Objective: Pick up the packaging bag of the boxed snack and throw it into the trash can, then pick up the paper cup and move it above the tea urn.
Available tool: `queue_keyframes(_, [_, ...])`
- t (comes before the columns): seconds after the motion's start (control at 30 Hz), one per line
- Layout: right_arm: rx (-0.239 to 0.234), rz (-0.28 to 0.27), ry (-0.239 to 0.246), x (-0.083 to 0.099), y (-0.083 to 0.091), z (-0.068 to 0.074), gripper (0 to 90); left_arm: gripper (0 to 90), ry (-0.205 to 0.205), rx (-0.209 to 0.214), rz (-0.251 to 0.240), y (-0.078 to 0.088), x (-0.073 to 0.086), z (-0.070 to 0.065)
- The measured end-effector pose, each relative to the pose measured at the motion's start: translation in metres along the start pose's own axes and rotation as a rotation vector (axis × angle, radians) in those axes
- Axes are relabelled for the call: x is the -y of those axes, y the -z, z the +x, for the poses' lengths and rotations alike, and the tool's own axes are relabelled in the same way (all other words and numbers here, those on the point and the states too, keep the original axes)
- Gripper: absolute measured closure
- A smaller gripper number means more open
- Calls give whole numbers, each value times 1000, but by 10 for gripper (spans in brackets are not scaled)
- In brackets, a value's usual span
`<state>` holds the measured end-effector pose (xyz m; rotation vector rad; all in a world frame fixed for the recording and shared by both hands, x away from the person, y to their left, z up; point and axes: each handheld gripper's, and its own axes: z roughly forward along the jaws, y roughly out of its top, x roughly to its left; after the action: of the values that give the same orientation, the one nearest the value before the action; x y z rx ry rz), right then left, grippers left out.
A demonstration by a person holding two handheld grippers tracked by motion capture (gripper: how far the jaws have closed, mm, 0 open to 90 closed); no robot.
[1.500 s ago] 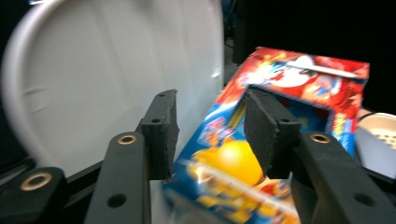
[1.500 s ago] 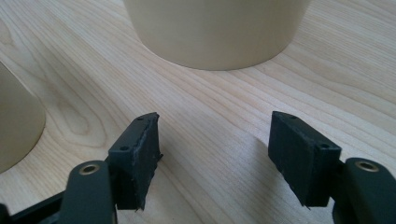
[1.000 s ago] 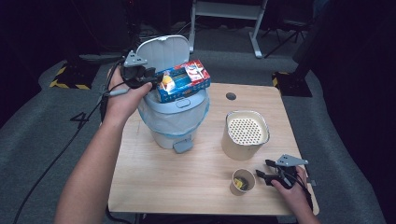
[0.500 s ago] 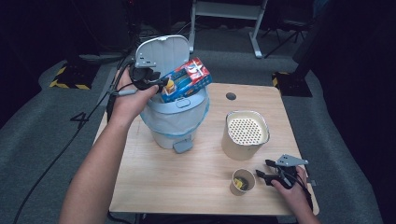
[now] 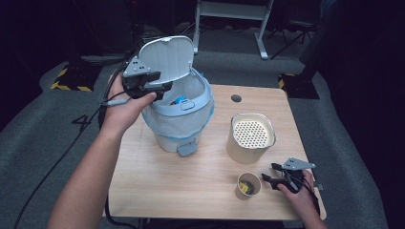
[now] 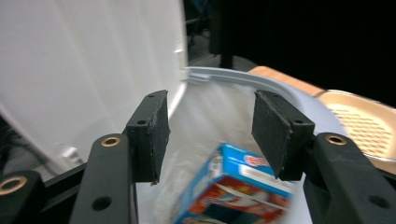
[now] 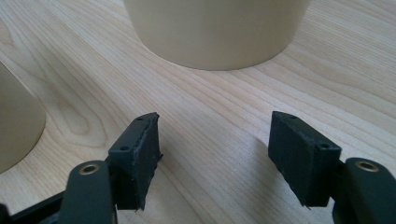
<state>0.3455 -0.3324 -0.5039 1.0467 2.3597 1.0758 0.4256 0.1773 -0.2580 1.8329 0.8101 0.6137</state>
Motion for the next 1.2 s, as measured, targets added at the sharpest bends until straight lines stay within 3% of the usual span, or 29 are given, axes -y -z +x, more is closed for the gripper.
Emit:
queue_keyframes(0.03, [0,0,0,0,0,0,337,466,0,0,0,0,0,0])
queue_keyframes(0.23, [0,2,1,0,0,0,336,459,-38,112,-30,23,10,-21])
queue_keyframes(0.4, [1,4,-1,0,0,0,313,451,-59,154,-33,32,21,-34])
queue_keyframes(0.57, [-13,42,-2,1,10,3,281,444,-65,211,-36,42,48,-49])
queue_keyframes(0.73, [-55,22,19,2,21,9,277,438,-57,232,-18,43,69,-55])
queue_keyframes(0.83, [-95,23,65,2,30,20,275,434,-66,229,-7,41,88,-60])
queue_keyframes(0.97, [-118,23,91,3,34,25,275,428,-65,235,-5,38,103,-65])
queue_keyframes(1.07, [-147,18,120,3,40,33,267,415,-22,263,-6,29,125,-68])
queue_keyframes(1.2, [-172,5,130,4,42,40,249,413,-12,256,32,17,144,-68])
